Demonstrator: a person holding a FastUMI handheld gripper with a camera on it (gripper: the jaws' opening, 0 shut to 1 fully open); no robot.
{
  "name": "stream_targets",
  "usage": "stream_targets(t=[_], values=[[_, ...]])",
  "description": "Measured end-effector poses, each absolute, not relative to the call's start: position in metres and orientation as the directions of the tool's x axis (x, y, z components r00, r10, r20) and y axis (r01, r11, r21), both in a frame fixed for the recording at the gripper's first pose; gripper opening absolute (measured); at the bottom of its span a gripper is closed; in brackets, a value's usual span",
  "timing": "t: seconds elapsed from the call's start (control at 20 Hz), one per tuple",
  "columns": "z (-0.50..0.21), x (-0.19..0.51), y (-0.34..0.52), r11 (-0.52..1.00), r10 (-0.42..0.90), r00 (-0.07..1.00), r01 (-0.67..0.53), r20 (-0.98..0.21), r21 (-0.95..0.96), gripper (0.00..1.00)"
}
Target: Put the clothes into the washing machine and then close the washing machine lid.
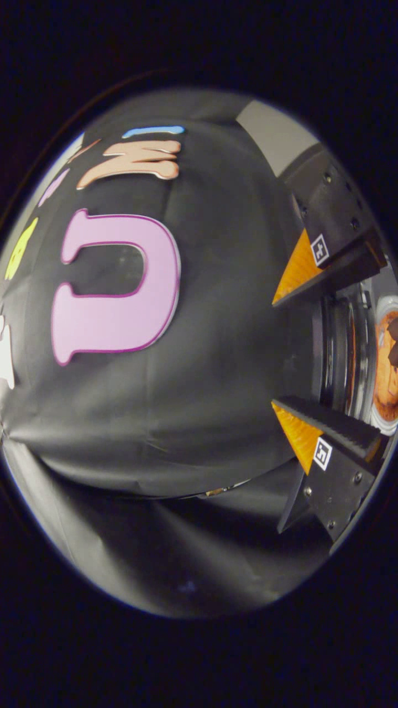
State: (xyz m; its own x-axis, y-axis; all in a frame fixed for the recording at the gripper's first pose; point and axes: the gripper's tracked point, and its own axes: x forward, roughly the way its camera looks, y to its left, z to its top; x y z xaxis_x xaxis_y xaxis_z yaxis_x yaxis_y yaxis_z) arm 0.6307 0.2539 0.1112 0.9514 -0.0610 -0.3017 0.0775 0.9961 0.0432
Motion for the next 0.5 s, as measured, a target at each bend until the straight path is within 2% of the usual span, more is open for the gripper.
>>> stream_targets(t=[0.3, 0.5], values=[[0.104, 0.620, 0.256, 0.998, 0.044, 0.905, -0.018, -0.424, 0.064, 0.95], [0.109, 0.618, 0.256, 0.998, 0.049, 0.919, -0.028, -0.390, 0.058, 0.96]])
